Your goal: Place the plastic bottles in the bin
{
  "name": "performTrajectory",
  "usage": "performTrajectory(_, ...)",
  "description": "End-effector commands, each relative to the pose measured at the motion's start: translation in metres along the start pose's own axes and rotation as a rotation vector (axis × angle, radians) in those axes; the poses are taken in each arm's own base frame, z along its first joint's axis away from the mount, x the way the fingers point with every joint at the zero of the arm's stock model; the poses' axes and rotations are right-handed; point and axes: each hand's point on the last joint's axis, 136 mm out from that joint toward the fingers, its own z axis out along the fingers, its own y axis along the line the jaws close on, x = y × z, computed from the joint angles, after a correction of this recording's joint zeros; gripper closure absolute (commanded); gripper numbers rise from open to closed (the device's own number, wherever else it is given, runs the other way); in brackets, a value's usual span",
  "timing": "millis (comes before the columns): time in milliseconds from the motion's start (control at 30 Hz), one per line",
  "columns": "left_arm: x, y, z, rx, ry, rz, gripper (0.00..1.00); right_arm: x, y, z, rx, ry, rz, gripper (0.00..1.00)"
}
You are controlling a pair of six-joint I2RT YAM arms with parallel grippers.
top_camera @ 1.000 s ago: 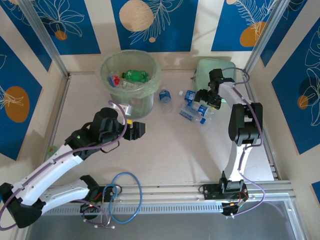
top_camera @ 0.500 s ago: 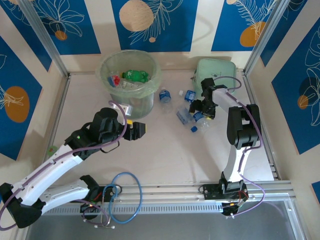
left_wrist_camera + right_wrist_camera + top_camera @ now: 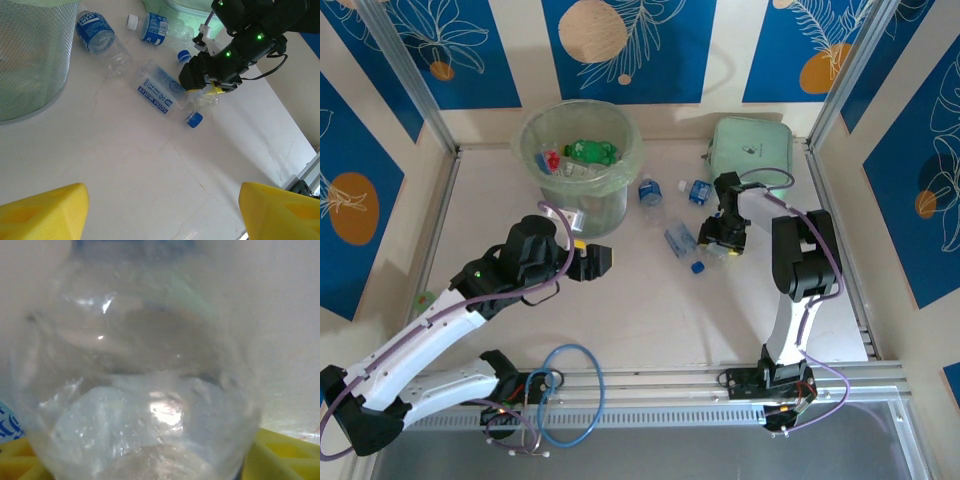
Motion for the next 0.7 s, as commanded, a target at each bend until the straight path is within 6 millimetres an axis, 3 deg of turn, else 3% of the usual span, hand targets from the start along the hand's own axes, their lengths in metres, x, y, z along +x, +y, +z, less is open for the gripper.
performTrajectory(0,-0.001,-0.006,-0.002,0.018,0.007,-0.010,0.21,0.006,0.005,-0.012,-0.023,-0.029,-0.009,0.37)
performTrajectory(167,-0.002,-0.006,-0.002,0.012,0.011,-0.014,0.20,0.013,0.008,-0.026,-0.054,-0.077,-0.028,0.44)
performTrajectory(367,-0.008,-0.012,-0.003,0.021,0.028,-0.022,0.19,0.021,0.014,-0.059,-0.113,-0.151,-0.052,0.49)
performTrajectory(533,-0.020,-0.023,-0.007,0.051,0.052,-0.036,0.17,0.048,0.052,-0.108,-0.227,-0.261,-0.201,0.51)
performTrajectory(667,-0.034,-0.035,-0.007,0.119,0.070,-0.098,0.16,0.089,0.093,-0.153,-0.361,-0.372,-0.378,0.51)
